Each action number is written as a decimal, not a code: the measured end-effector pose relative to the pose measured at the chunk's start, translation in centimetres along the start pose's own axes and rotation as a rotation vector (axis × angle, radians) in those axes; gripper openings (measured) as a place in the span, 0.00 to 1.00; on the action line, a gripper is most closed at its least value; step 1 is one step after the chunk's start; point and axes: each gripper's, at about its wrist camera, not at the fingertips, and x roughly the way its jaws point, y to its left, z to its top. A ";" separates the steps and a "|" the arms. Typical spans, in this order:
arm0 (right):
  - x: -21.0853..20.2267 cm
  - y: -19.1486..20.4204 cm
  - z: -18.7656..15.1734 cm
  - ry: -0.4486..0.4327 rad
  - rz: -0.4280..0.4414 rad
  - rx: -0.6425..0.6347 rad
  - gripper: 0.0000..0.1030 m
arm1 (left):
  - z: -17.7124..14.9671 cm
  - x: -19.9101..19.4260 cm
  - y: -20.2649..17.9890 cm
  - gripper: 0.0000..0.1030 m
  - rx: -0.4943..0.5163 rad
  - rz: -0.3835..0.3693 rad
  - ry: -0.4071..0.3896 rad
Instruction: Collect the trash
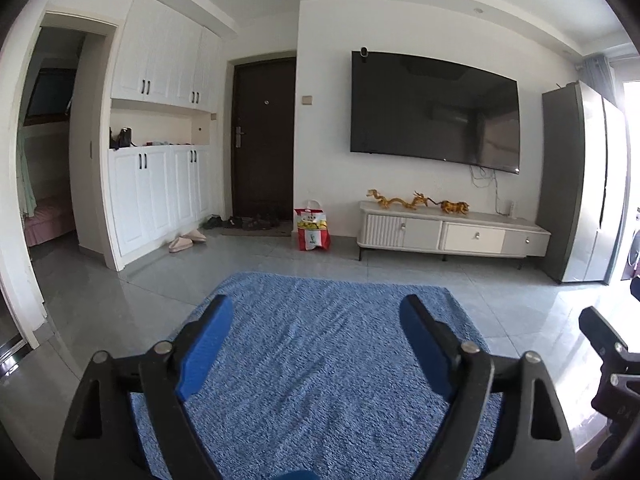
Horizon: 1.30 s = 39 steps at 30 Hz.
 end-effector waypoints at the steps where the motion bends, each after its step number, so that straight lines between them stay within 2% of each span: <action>1: 0.0 -0.1 0.0 0.000 -0.002 0.002 1.00 | -0.1 -0.1 -0.1 0.91 0.003 -0.003 0.000; 4: 0.0 -0.5 -0.1 0.003 -0.009 0.008 1.00 | -0.2 -0.5 -0.2 0.93 0.003 -0.018 -0.018; 14: -1.0 -1.3 -0.2 -0.011 -0.032 0.024 1.00 | -0.5 -1.0 -1.2 0.94 0.042 0.044 -0.054; 26: -0.8 -2.1 -0.6 -0.001 -0.035 0.036 1.00 | -0.9 -0.3 -1.5 0.95 0.051 0.094 -0.018; 28: -0.8 -2.0 -0.7 0.001 -0.037 0.033 1.00 | -1.0 -0.3 -1.5 0.95 0.046 0.082 -0.010; 39: -0.7 -2.3 -0.5 -0.006 -0.039 0.033 1.00 | -1.5 -0.5 -2.0 0.96 0.078 0.121 -0.039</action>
